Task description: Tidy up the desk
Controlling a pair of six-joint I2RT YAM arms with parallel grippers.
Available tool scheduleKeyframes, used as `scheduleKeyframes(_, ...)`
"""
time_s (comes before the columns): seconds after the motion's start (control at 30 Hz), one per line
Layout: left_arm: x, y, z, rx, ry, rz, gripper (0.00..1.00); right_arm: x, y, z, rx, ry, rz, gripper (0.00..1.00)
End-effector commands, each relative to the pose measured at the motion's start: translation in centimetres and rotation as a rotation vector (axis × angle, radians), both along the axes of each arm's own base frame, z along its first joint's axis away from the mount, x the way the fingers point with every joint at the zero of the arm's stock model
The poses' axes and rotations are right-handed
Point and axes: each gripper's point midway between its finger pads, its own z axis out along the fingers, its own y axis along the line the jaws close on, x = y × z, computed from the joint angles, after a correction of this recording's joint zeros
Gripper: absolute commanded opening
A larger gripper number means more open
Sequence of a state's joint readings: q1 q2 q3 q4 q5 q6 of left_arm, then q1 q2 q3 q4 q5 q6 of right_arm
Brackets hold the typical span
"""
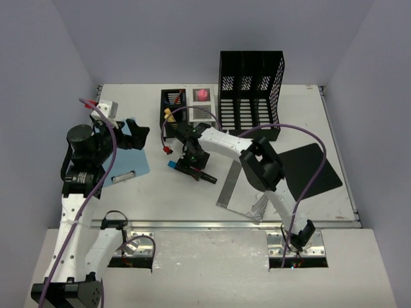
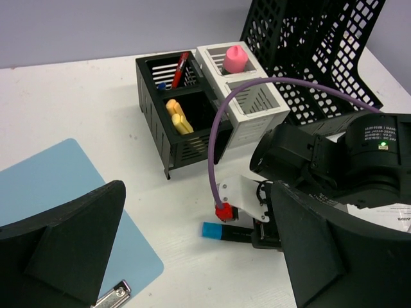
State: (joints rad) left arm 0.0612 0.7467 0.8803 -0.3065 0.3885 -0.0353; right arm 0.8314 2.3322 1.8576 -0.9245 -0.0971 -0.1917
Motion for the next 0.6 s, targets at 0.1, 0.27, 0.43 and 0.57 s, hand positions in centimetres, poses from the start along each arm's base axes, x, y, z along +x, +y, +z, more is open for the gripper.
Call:
scheduleKeyframes(0.1, -0.1, -0.3, -0.3, -0.031, -0.001, -0.01, 0.94, 0.3, 2.3, 0.2, 0.026, -0.041, 0.048, 0.41)
scheduleKeyframes(0.27, 0.1, -0.4, -0.1, -0.037, 0.0, -0.012, 0.94, 0.1, 1.9, 1.6, 0.022, -0.051, 0.053, 0.01)
scheduleKeyframes(0.43, 0.1, -0.4, 0.7, -0.072, -0.029, -0.001, 0.95, 1.6, 3.3, 8.8, 0.163, -0.162, 0.019, 0.01)
scheduleKeyframes(0.57, -0.2, 0.0, 1.8, -0.114, -0.071, 0.039, 1.0, 5.2, 3.8, 17.5, 0.369, -0.37, -0.114, 0.01)
